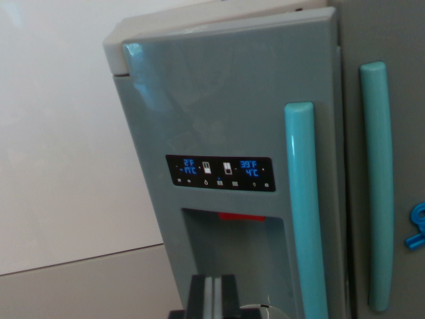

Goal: Close fridge door

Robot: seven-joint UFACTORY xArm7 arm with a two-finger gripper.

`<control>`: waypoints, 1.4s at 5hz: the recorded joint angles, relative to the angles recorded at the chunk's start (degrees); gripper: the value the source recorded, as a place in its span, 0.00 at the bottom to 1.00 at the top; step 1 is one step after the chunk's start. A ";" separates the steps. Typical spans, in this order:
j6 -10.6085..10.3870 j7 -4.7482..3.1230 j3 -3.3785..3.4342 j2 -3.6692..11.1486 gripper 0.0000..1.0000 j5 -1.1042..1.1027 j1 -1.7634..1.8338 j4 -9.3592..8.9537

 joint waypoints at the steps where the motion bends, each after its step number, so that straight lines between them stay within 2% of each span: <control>1: 0.00 0.00 0.00 0.00 1.00 0.00 0.00 0.00; 3: 0.00 0.00 -0.01 0.03 1.00 0.00 0.00 0.00; 4: 0.00 0.00 -0.02 0.73 1.00 0.00 0.00 0.00; 5: 0.00 0.00 -0.02 0.73 1.00 0.00 0.00 0.00; 6: 0.00 0.00 -0.02 2.94 1.00 0.00 0.00 0.07; 7: 0.00 0.00 -0.02 2.94 1.00 0.00 0.00 0.07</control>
